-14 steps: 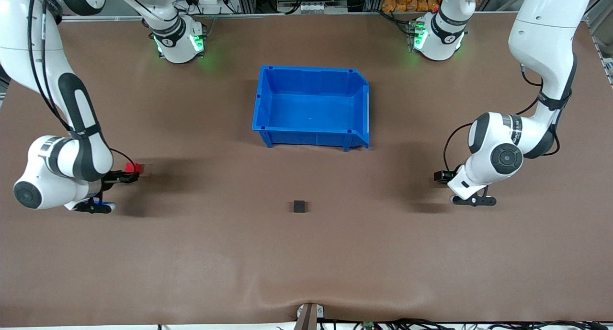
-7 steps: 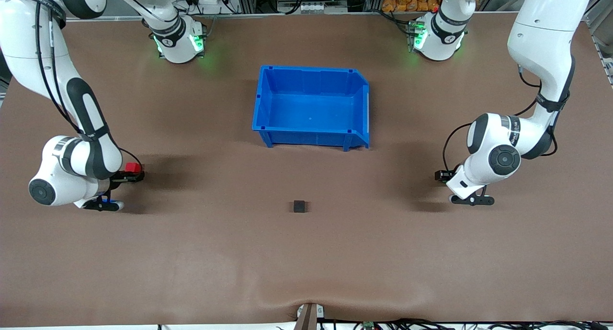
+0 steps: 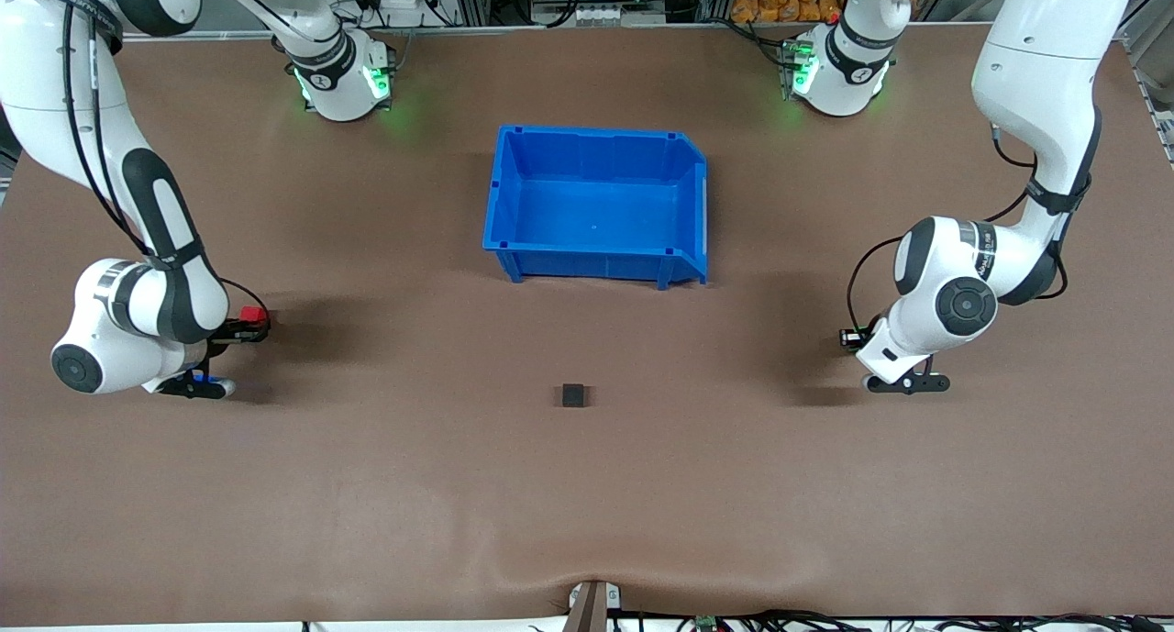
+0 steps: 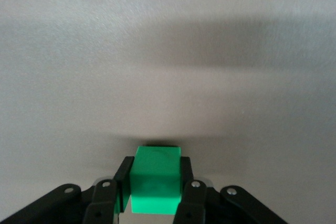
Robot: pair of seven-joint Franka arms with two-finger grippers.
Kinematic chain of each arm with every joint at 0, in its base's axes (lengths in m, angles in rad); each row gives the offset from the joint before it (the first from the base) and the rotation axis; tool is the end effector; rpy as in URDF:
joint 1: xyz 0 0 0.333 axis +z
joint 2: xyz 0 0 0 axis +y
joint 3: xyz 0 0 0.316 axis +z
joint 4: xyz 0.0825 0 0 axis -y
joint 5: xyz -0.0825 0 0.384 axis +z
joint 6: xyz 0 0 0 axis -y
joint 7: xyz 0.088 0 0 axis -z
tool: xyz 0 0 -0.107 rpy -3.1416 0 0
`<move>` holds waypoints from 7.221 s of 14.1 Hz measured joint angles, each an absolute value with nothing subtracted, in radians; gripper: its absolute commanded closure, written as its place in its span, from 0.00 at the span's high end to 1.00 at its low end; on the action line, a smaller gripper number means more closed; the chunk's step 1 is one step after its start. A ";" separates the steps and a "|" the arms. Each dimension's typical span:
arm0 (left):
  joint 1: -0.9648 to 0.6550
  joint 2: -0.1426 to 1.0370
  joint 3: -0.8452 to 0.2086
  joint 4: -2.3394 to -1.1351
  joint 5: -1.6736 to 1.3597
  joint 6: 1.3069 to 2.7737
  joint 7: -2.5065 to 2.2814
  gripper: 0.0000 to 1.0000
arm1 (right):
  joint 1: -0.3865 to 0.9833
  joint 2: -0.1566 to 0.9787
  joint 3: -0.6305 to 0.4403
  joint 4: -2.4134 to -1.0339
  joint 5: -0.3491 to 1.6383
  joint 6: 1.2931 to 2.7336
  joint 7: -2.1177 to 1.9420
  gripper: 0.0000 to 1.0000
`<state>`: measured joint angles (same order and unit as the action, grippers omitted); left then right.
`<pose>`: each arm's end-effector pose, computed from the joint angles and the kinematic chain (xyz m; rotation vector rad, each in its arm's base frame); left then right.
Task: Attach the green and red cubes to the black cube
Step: 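Carry the red cube and green cube toward the black cube, then place the red cube beside the black cube while the left gripper holds green, then set the green cube against the black cube and open the left gripper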
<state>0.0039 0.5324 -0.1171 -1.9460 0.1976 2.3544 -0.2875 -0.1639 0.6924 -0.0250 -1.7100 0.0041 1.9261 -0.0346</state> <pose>0.6042 -0.0643 0.1966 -3.0443 -0.0593 0.1526 0.6034 -0.1143 0.1600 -3.0064 0.2331 0.7294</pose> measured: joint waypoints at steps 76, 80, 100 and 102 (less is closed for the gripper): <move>-0.523 1.013 -0.193 -1.206 0.061 2.436 -2.141 0.00 | 0.037 -0.024 -0.050 -1.584 0.040 1.483 0.090 1.00; -0.543 1.018 -0.180 -1.202 0.061 2.458 -2.156 0.00 | -0.002 -0.014 0.001 -1.467 0.026 1.411 0.085 1.00; -0.572 0.869 -0.100 -1.173 0.159 2.154 -1.853 1.00 | -0.048 0.007 -0.024 -1.404 0.027 1.305 -0.065 1.00; -0.504 0.811 -0.111 -1.171 0.155 2.064 -1.712 1.00 | -0.048 0.007 -0.023 -1.404 0.027 1.304 -0.065 1.00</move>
<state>-0.5039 0.8109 -0.1109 -1.1709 0.1545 2.0645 -1.7120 -0.0478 0.0072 -0.0234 -1.4044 0.0270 1.3044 -0.0655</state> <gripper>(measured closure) 0.000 0.000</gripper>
